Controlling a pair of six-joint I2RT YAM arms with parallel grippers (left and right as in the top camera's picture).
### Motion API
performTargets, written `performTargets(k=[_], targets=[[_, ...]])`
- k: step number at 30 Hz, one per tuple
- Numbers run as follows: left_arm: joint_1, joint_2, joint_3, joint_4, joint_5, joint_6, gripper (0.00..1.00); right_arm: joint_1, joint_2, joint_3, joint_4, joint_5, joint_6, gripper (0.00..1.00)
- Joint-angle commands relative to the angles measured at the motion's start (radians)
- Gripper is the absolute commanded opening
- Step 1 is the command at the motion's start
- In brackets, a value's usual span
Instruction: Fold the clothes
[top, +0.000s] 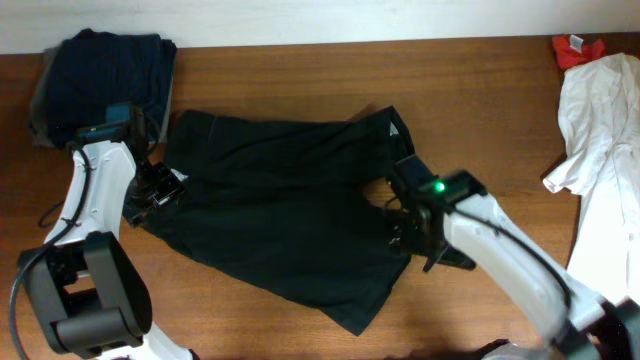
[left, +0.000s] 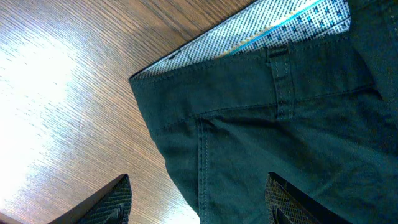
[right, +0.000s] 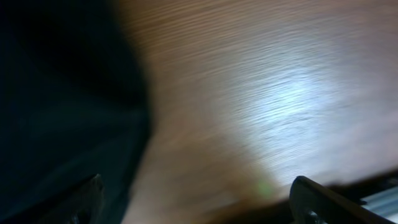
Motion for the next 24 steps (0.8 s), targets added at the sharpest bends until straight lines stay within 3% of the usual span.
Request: performTargets(k=[1, 6, 8, 11, 16, 24], targets=[[-0.002, -0.023, 0.007, 0.006, 0.011, 0.016, 0.68, 0.179, -0.127, -0.014, 0.049, -0.131, 0.018, 0.98], [-0.002, -0.023, 0.007, 0.006, 0.01, 0.016, 0.69, 0.46, -0.103, -0.089, 0.173, -0.11, 0.3, 0.98], [-0.002, -0.023, 0.007, 0.002, 0.006, 0.017, 0.73, 0.538, -0.046, -0.117, 0.167, -0.067, 0.469, 0.98], [-0.001, -0.023, 0.007, -0.005, 0.006, 0.017, 0.74, 0.609, 0.056, -0.138, 0.169, -0.066, 0.593, 0.98], [-0.002, -0.023, 0.007, -0.005, 0.006, 0.017, 0.75, 0.632, 0.216, -0.138, 0.245, -0.143, 0.598, 0.98], [-0.001, -0.023, 0.007, -0.005, 0.006, 0.017, 0.79, 0.633, 0.254, -0.194, 0.41, -0.129, 0.563, 0.99]])
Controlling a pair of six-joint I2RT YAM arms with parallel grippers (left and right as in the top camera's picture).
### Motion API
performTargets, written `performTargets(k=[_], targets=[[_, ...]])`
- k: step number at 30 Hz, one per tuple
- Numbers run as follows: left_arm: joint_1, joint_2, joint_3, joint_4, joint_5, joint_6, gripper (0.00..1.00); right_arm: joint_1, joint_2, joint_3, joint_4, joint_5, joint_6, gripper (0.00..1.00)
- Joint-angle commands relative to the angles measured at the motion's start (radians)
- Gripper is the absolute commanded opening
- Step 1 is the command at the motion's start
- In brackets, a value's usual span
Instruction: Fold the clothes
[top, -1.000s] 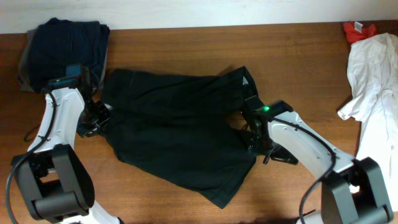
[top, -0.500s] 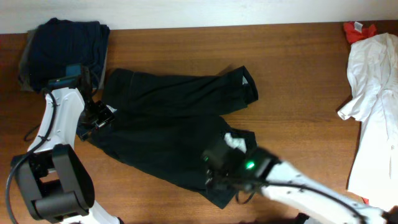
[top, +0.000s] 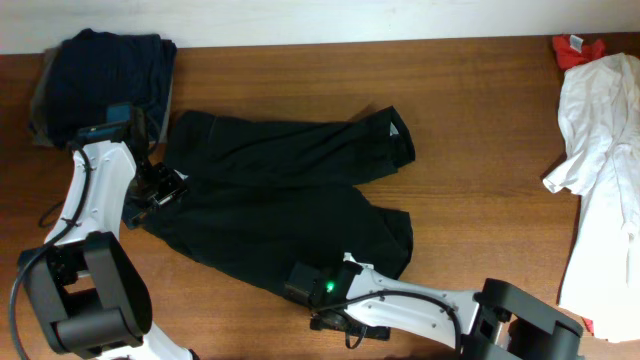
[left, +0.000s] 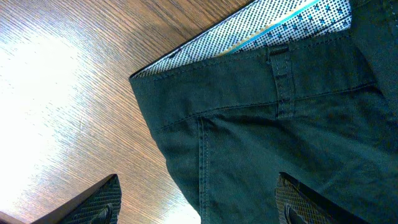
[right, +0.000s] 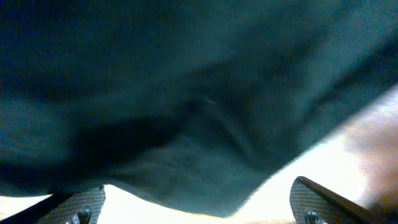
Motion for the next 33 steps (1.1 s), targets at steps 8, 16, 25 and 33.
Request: performTargets(k=[8, 16, 25, 33], targets=[[-0.002, -0.023, 0.007, -0.001, 0.003, 0.013, 0.79, 0.001, 0.006, -0.103, 0.085, 0.015, -0.024, 0.31], [-0.002, -0.023, 0.007, -0.01, 0.005, 0.013, 0.8, -0.295, -0.129, -0.088, -0.263, 0.128, -0.032, 0.06], [-0.018, -0.023, 0.007, -0.092, 0.309, 0.222, 0.8, -0.64, -0.412, -0.084, -0.246, 0.101, -0.407, 0.13], [-0.124, -0.068, 0.007, -0.145, 0.311, 0.226, 0.7, -0.65, -0.421, -0.085, -0.235, 0.101, -0.418, 0.15]])
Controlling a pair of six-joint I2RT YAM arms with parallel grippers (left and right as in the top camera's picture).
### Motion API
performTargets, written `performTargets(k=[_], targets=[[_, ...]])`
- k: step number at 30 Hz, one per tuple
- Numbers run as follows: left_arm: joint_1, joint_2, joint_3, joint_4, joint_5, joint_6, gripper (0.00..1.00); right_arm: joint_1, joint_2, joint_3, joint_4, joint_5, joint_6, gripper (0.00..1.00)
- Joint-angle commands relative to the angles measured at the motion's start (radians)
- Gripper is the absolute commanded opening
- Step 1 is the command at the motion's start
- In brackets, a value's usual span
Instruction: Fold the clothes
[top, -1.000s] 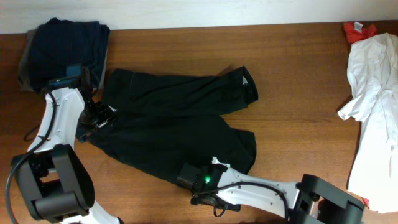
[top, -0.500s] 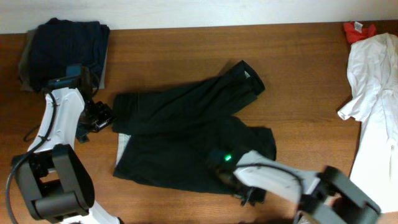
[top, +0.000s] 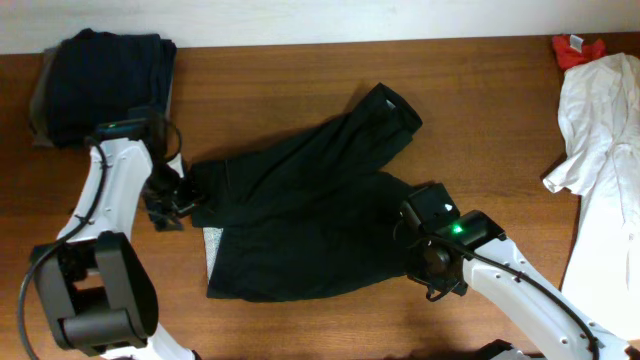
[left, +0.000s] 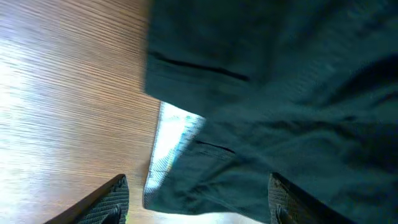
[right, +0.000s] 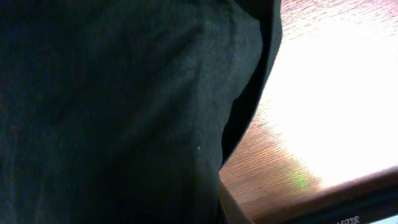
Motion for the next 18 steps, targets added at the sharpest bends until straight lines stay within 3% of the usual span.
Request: performTargets(k=[1, 3, 6, 12, 18], targets=[[-0.047, -0.083, 0.007, -0.035, 0.028, 0.022, 0.7, -0.008, -0.01, 0.005, 0.001, 0.01, -0.018, 0.15], [-0.069, -0.119, 0.007, -0.076, -0.012, 0.005, 0.7, -0.008, -0.01, 0.005, 0.004, 0.01, -0.018, 0.15], [-0.118, -0.205, 0.007, -0.138, -0.194, -0.132, 0.7, -0.008, -0.01, 0.005, 0.02, 0.009, -0.018, 0.16], [-0.196, -0.263, -0.048, -0.161, -0.161, -0.14, 0.71, -0.008, -0.01, 0.005, 0.031, 0.0, -0.018, 0.17], [-0.26, -0.262, -0.322, -0.024, -0.116, -0.226, 0.71, -0.008, -0.01, 0.005, 0.031, 0.001, -0.018, 0.17]])
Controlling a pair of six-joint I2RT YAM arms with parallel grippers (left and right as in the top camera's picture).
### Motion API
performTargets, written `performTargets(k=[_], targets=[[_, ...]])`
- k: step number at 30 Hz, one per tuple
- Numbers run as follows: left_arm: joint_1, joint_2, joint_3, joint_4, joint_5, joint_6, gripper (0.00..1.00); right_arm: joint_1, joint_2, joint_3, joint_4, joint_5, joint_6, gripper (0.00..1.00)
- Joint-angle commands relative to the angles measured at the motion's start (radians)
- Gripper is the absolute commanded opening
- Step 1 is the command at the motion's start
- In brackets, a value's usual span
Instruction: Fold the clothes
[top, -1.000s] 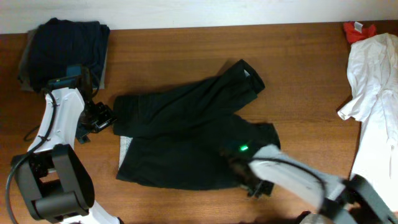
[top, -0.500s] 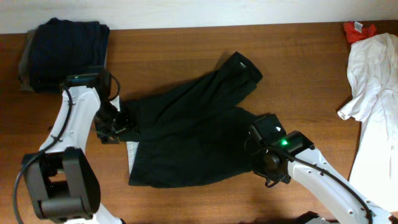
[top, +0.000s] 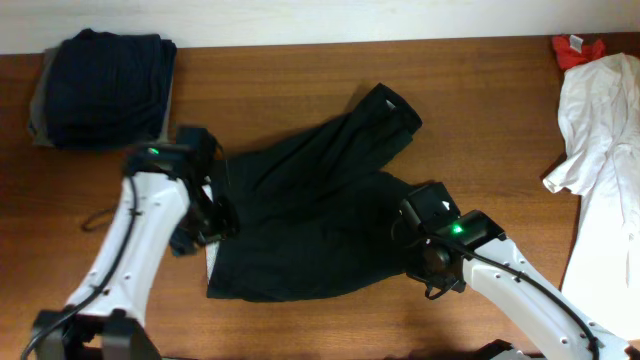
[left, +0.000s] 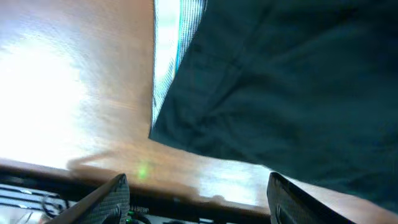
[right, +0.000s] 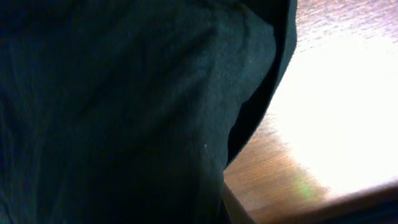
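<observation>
The black shorts (top: 300, 205) lie folded over on the wooden table (top: 480, 120), one leg (top: 385, 115) pointing to the back right. Their dotted white waistband lining (left: 177, 37) shows at the left edge. At that edge my left gripper (top: 200, 228) hangs open; in the left wrist view the left gripper (left: 199, 190) has only bare wood between its wide-apart fingers (left: 112, 199). My right gripper (top: 432, 258) sits at the shorts' right edge, shut on the black cloth (right: 124, 112), which fills its wrist view and hides the fingers.
A pile of folded dark clothes (top: 105, 75) sits at the back left corner. A white garment (top: 600, 120) and a red one (top: 578, 45) lie at the right edge. The table's front edge (left: 186, 208) shows just below the left gripper.
My left gripper has moved from the shorts' upper left corner forward and rightward along their left edge, near the front of the table. The right gripper and the shorts have stayed where they were.
The shorts first lay spread out, my left gripper open over the waistband and my right by the right leg. Then the right gripper was at the front hem. Later the shorts lay folded over with the right gripper at their right edge, where it stays.
</observation>
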Motion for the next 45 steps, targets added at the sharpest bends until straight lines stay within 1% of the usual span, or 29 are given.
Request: performTargets(k=[1, 5, 8, 10, 11, 12, 19, 24, 27, 28, 30, 33, 35, 36, 37, 38, 39, 40, 45], targets=[[-0.018, -0.001, -0.175, 0.084, 0.06, -0.068, 0.71, -0.008, -0.01, 0.005, 0.001, 0.002, 0.003, 0.17], [-0.005, -0.001, -0.276, 0.159, 0.075, -0.068, 0.71, -0.008, -0.01, 0.005, 0.002, 0.001, -0.01, 0.17], [0.022, -0.001, -0.294, 0.205, 0.075, -0.068, 0.71, -0.008, -0.01, 0.005, 0.003, 0.0, -0.02, 0.18], [0.051, -0.001, -0.295, 0.249, 0.067, -0.07, 0.72, -0.008, -0.011, 0.005, 0.004, -0.003, -0.02, 0.18], [0.066, -0.001, -0.297, 0.261, 0.067, -0.077, 0.77, -0.008, -0.01, 0.005, 0.004, -0.008, -0.02, 0.17], [0.087, -0.001, -0.303, 0.271, 0.067, -0.098, 0.78, -0.008, -0.011, 0.005, 0.004, -0.016, -0.021, 0.17], [0.226, -0.001, -0.418, 0.352, 0.031, -0.103, 0.78, -0.008, -0.011, 0.005, 0.007, -0.021, -0.05, 0.18], [0.235, -0.001, -0.447, 0.381, 0.106, 0.006, 0.78, -0.008, -0.011, 0.005, 0.024, -0.023, -0.049, 0.17], [0.23, -0.001, -0.449, 0.386, 0.109, 0.01, 0.76, -0.008, -0.011, 0.005, 0.036, -0.042, -0.049, 0.18], [0.229, -0.001, -0.449, 0.389, 0.109, 0.01, 0.69, -0.008, -0.011, 0.005, 0.037, -0.044, -0.049, 0.18], [0.228, -0.001, -0.449, 0.39, 0.109, 0.01, 0.58, -0.008, -0.011, 0.005, 0.034, -0.044, -0.049, 0.18], [0.229, -0.001, -0.449, 0.401, 0.109, 0.01, 0.51, -0.008, -0.011, 0.005, 0.034, -0.047, -0.049, 0.18], [0.228, -0.001, -0.452, 0.41, 0.109, 0.013, 0.43, -0.008, -0.011, 0.005, 0.034, -0.052, -0.049, 0.18], [0.228, 0.0, -0.454, 0.412, 0.113, 0.013, 0.32, -0.008, -0.011, 0.005, 0.034, -0.055, -0.049, 0.18], [0.229, 0.001, -0.455, 0.412, 0.114, 0.012, 0.27, -0.008, -0.011, 0.005, 0.034, -0.057, -0.049, 0.18], [0.229, 0.002, -0.455, 0.412, 0.117, 0.013, 0.17, -0.008, -0.011, 0.005, 0.034, -0.06, -0.049, 0.18], [0.229, 0.002, -0.455, 0.412, 0.117, 0.013, 0.03, -0.008, -0.011, 0.005, 0.034, -0.06, -0.049, 0.18], [0.229, 0.002, -0.455, 0.411, 0.117, 0.012, 0.01, -0.008, -0.011, 0.005, 0.034, -0.059, -0.049, 0.18], [0.229, 0.001, -0.442, 0.381, 0.121, 0.014, 0.01, -0.009, -0.011, 0.007, 0.034, -0.051, -0.057, 0.18]])
